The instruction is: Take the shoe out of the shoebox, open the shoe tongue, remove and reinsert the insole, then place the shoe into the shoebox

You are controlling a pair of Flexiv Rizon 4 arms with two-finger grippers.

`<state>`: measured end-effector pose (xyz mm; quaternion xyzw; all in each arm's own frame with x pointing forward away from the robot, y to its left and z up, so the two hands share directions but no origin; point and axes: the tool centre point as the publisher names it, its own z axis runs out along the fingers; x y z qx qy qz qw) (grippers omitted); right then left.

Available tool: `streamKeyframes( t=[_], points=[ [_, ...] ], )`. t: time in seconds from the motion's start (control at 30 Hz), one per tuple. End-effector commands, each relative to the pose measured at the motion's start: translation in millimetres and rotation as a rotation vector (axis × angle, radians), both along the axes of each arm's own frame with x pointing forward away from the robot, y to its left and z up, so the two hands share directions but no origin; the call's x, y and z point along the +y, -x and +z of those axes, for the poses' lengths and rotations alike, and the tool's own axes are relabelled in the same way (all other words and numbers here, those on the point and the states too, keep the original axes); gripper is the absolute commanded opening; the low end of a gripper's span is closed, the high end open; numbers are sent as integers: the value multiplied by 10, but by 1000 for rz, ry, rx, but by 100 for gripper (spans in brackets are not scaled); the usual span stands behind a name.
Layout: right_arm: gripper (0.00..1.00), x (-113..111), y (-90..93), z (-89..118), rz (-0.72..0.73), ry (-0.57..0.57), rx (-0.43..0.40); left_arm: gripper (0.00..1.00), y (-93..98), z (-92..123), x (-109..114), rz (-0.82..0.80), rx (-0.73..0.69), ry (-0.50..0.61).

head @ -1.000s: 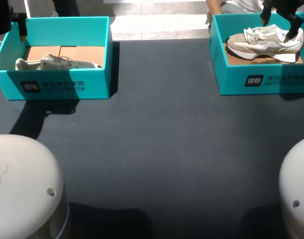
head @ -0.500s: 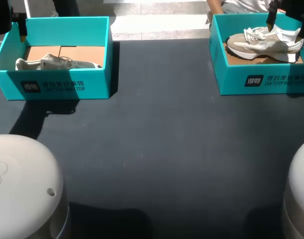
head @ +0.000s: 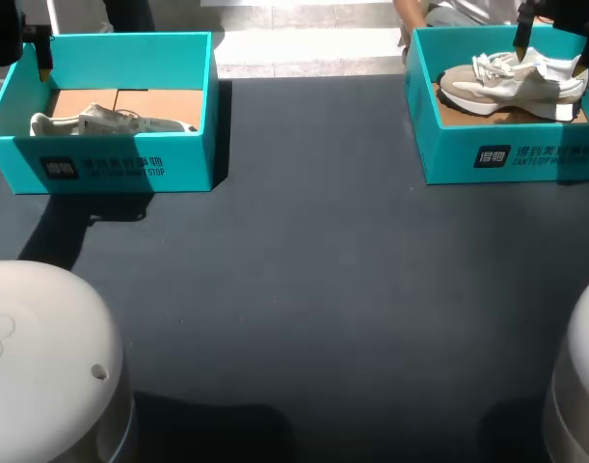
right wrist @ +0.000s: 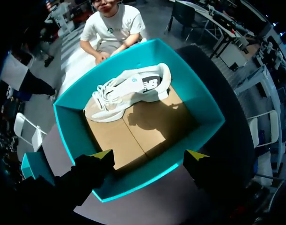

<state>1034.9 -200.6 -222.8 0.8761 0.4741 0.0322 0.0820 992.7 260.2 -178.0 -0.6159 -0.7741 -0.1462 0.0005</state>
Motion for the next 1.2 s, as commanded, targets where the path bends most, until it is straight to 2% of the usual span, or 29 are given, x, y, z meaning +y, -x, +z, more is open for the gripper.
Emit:
streamKeyframes(
  t=[0.03,0.13,0.2,0.3,0.53,0.87,1.03,1.1,1.17,1.2],
  points=[
    [100,0,9,2,0,1,-1,100,10,-2,3,-1,-3,-1],
    [100,0,9,2,0,1,-1,100,10,-2,3,-1,-3,-1],
    [100,-128,-59,4,-7,8,-13,100,10,-2,3,-1,-3,-1],
    [100,-332,-210,-5,-3,-12,19,100,10,-2,3,-1,-3,-1],
    [100,-714,-518,-23,82,-11,36,100,10,-2,3,-1,-3,-1],
    [100,-953,-817,-140,141,38,70,100,10,-2,3,-1,-3,-1],
    [100,-1164,-1021,-190,85,15,89,100,10,-2,3,-1,-3,-1],
    [93,-1247,-1071,-214,83,15,86,100,10,-2,3,-1,-3,-1],
    [78,-1312,-1089,-255,107,6,82,100,10,-2,3,-1,-3,-1],
    [77,-1336,-1093,-278,120,4,90,100,10,-2,3,-1,-3,-1]
  ],
)
